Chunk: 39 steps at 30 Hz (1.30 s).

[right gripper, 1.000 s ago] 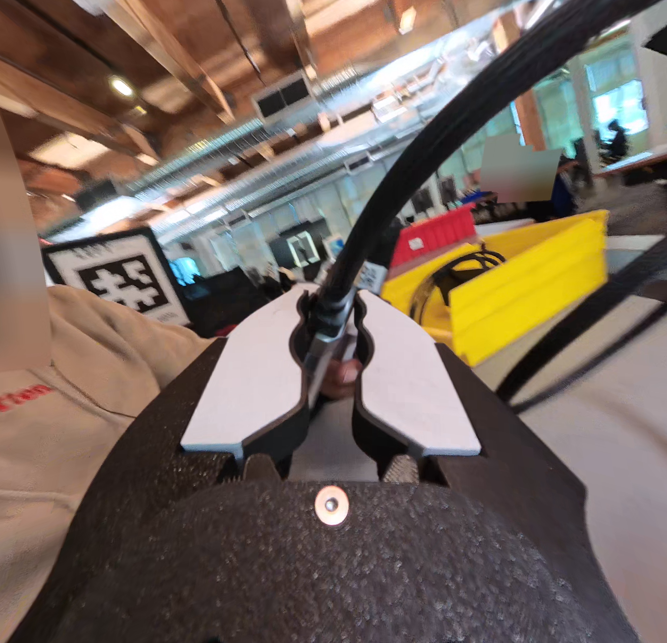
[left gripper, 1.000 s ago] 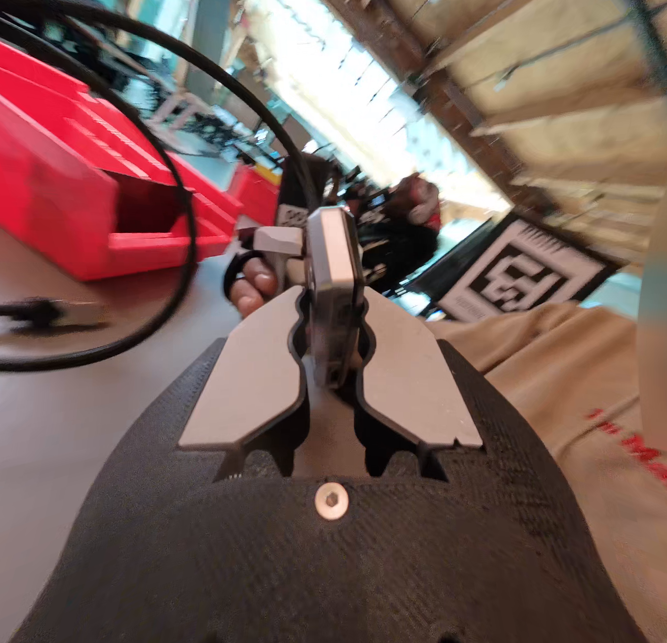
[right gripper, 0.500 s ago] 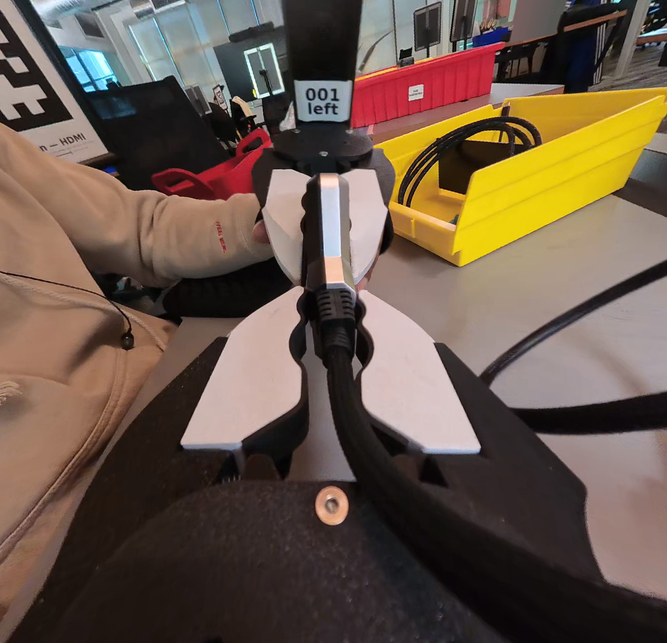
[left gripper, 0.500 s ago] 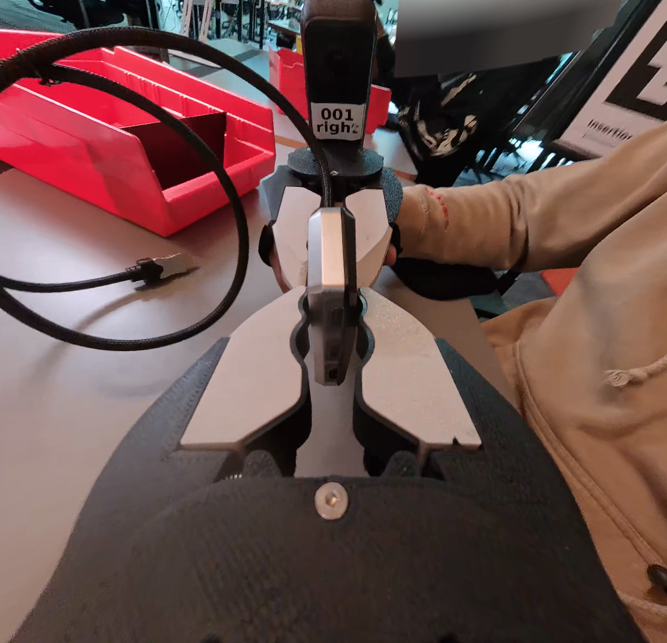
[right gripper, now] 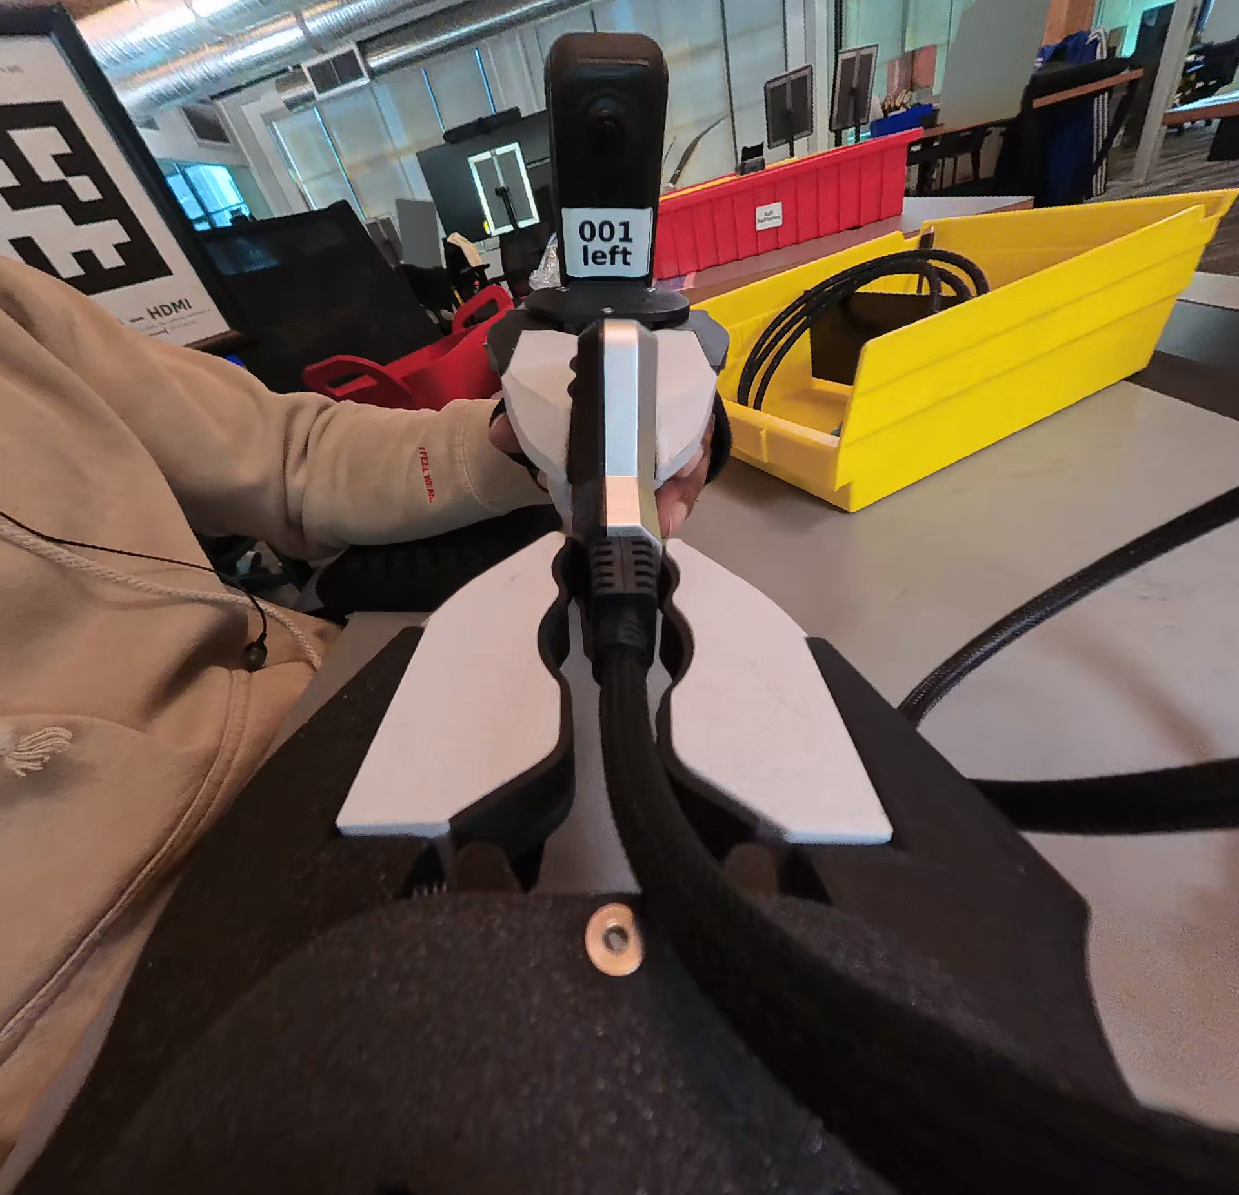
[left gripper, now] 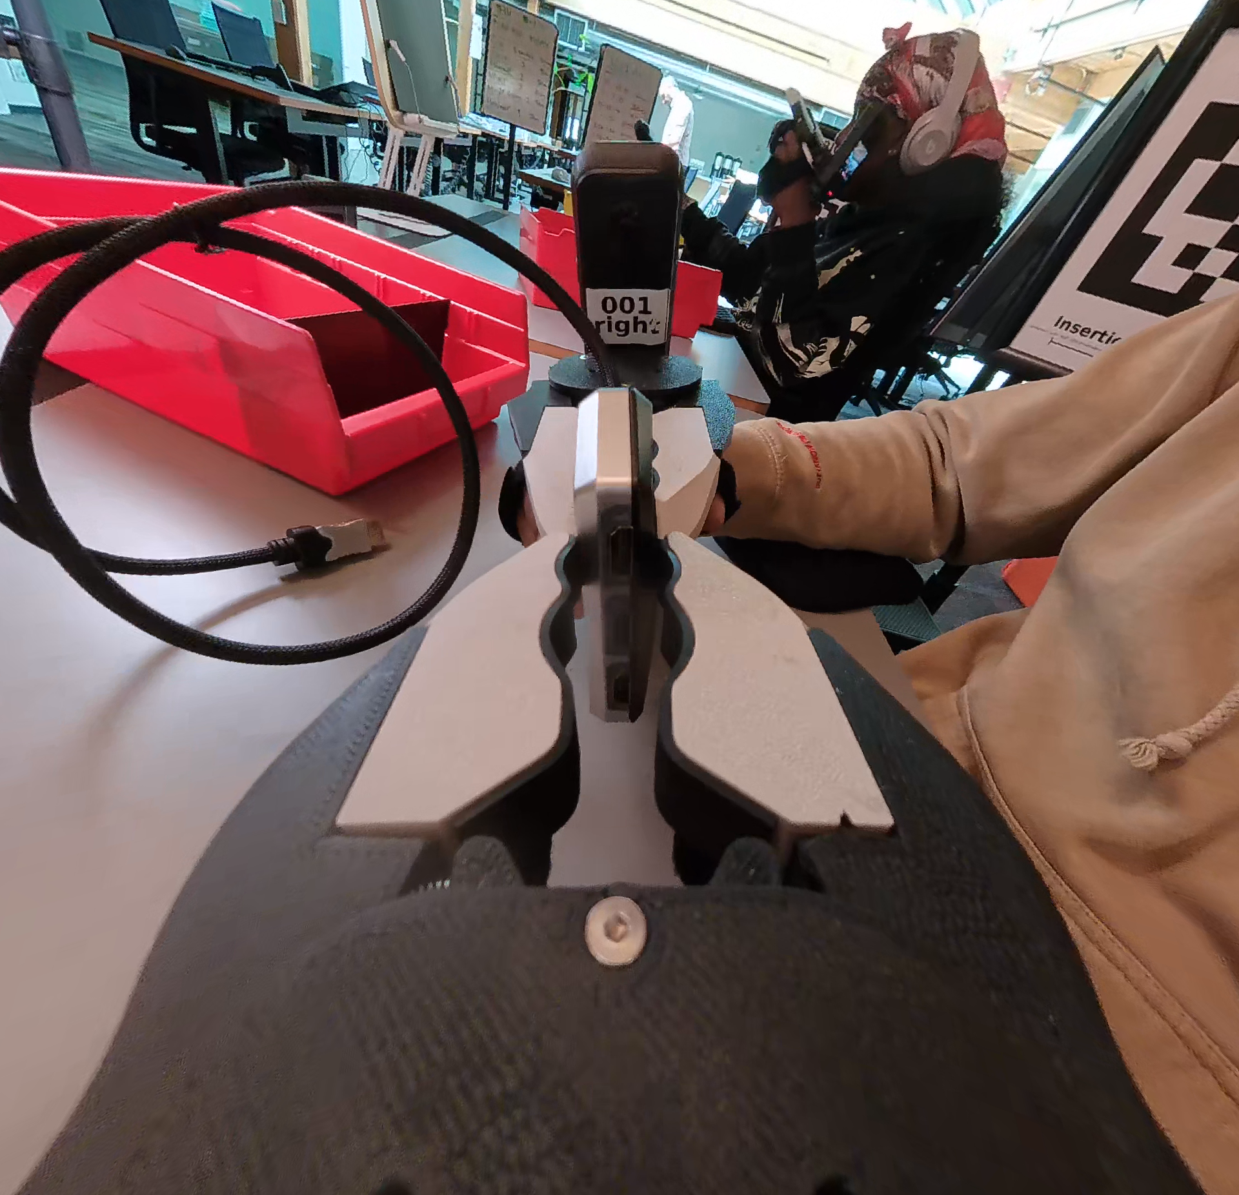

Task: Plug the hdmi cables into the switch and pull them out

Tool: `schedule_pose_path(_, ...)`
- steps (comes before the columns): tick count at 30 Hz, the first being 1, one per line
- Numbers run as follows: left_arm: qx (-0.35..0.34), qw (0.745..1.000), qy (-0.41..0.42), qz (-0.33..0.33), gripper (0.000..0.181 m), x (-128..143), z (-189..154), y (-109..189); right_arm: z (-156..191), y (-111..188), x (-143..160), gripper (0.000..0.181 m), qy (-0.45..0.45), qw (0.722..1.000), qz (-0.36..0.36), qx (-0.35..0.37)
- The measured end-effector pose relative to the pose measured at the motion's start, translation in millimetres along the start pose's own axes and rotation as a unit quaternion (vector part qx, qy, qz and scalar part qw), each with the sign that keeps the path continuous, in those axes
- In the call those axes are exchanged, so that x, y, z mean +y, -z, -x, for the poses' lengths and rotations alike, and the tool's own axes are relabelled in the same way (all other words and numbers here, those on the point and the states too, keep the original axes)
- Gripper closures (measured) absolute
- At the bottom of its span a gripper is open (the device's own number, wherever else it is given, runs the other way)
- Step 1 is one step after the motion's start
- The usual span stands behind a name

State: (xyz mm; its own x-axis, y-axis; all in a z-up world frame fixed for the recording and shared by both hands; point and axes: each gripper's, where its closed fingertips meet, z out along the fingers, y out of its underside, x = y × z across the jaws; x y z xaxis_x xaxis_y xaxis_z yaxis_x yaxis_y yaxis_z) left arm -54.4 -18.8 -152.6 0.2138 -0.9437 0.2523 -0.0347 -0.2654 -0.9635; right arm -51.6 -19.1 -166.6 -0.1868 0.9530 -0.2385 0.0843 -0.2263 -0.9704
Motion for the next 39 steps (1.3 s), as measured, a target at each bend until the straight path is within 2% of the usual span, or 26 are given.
schedule_pose_path(3,-0.002,1.0,-0.001,0.013,0.16,3.0,-1.2,-2.0,1.4,0.1,2.8,0.159,0.011,1.0,0.019,0.007)
schedule_pose_path(5,-0.005,1.0,-0.003,0.025,0.16,7.3,-1.8,-5.0,0.4,-2.8,13.3,0.155,0.036,0.997,0.064,0.024)
schedule_pose_path(14,-0.009,0.999,-0.001,0.038,0.159,14.3,-1.0,-5.3,-0.2,-1.7,18.0,0.159,0.059,0.994,0.085,0.041)
schedule_pose_path(19,-0.013,1.0,-0.002,0.024,0.155,9.9,2.3,1.0,-0.3,-4.2,12.8,0.159,0.043,0.996,0.068,0.04)
schedule_pose_path(23,-0.063,0.998,-0.014,0.003,0.146,-11.1,16.4,23.1,-3.8,-0.7,6.4,0.159,0.043,0.996,0.054,0.055)
schedule_pose_path(26,-0.168,0.984,-0.06,0.002,0.148,-37.7,39.7,63.0,-12.2,3.7,3.8,0.159,0.041,0.996,0.042,0.074)
schedule_pose_path(29,-0.301,0.949,-0.084,0.042,0.15,-58.8,74.7,122.6,-16.6,7.9,-0.5,0.159,0.031,0.996,0.026,0.079)
schedule_pose_path(32,-0.406,0.899,-0.097,0.132,0.151,-65.8,113.0,183.3,-18.3,10.5,-3.1,0.159,0.026,0.996,0.018,0.083)
schedule_pose_path(35,-0.472,0.826,-0.135,0.276,0.151,-57.2,150.5,235.1,-17.5,10.5,-3.3,0.159,0.032,0.996,0.022,0.084)
schedule_pose_path(38,-0.488,0.741,-0.188,0.421,0.149,-37.8,178.7,270.3,-17.6,9.5,-1.8,0.159,0.034,0.995,0.026,0.086)
schedule_pose_path(39,-0.482,0.725,-0.193,0.452,0.147,-30.0,184.9,275.4,-18.6,9.5,-0.7,0.159,0.035,0.995,0.029,0.089)
